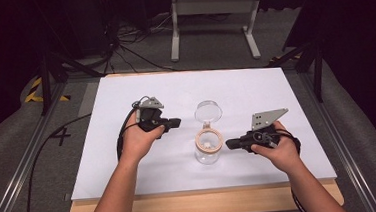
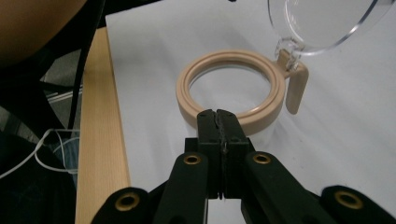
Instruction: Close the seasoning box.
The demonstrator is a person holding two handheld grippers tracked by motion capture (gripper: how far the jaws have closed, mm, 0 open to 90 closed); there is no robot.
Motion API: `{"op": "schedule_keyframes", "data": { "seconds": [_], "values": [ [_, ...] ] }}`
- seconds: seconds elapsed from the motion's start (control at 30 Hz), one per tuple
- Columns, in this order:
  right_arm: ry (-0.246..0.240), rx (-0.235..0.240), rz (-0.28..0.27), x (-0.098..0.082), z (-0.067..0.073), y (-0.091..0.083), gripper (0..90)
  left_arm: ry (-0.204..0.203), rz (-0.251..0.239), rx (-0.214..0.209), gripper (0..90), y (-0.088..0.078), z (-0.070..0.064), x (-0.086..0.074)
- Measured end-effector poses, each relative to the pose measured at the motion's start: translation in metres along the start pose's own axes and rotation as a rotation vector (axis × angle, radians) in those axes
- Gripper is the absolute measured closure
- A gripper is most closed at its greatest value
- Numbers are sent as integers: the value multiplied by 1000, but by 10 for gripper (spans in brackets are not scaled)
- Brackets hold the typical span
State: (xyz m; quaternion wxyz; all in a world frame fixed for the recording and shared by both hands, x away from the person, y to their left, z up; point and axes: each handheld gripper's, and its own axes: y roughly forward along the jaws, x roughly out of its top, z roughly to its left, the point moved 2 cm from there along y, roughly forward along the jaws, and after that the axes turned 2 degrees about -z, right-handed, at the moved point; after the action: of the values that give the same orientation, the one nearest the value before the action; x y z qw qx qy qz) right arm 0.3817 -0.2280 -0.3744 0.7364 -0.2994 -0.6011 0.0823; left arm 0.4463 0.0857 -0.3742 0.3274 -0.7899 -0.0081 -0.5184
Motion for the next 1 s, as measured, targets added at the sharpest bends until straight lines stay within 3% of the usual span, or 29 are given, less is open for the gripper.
{"op": "schedule_keyframes", "data": {
  "seconds": [0.13, 0.33, 0.53, 0.67, 1.0],
  "values": [
    [43, -16, -51, 7, -3, 4, 900, -6, -17, 8, 898, 4, 4, 9],
    [66, -35, -116, 16, -8, 10, 900, -35, -61, 4, 895, 9, 8, 22],
    [69, -32, -121, 21, -11, 14, 900, -14, -84, -25, 895, 15, 1, 35],
    [69, -24, -117, 22, -13, 16, 900, 19, -61, 6, 879, 22, -4, 45],
    [67, -14, -119, 24, -14, 18, 900, 26, -55, -17, 897, 28, -11, 53]
  ]
}}
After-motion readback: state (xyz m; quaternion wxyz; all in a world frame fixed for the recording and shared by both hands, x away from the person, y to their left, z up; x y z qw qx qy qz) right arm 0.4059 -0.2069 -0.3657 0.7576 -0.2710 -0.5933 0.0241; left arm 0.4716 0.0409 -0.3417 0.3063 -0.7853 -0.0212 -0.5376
